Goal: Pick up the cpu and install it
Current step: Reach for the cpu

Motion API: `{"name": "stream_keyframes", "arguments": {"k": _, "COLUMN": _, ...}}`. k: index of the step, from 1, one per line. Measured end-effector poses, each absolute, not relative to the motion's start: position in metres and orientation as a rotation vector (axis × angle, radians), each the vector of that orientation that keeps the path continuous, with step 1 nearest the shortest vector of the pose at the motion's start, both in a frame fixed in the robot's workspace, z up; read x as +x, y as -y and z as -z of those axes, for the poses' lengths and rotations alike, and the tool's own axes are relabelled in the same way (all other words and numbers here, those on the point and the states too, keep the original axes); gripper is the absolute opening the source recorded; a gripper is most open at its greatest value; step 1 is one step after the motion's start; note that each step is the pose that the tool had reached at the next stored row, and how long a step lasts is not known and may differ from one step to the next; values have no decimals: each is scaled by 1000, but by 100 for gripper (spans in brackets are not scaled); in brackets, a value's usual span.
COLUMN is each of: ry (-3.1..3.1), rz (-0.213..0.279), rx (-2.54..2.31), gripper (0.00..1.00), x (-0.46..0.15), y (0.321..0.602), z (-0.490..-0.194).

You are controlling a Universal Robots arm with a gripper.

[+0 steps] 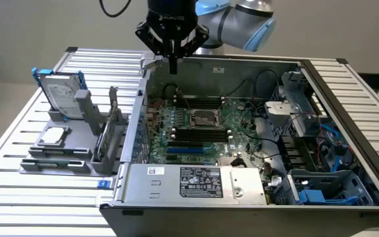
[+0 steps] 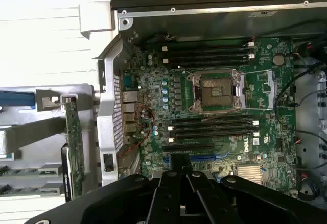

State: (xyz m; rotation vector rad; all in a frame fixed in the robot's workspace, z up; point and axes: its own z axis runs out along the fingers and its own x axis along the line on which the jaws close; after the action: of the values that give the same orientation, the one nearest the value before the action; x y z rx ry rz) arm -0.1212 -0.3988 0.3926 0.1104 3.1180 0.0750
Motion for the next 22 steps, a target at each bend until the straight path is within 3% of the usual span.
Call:
{"name": "stream_keyframes", "arguments": {"k": 15, "ry": -3118, "rz": -75, "rx": 110, "gripper": 11, "x": -121, "y": 399, "z": -393}}
{"name": "stream_keyframes", "arguments": {"k": 22, "ry": -3118, "rz": -75, "rx": 111, "gripper": 11, "x": -151, "y": 399, "z": -391}}
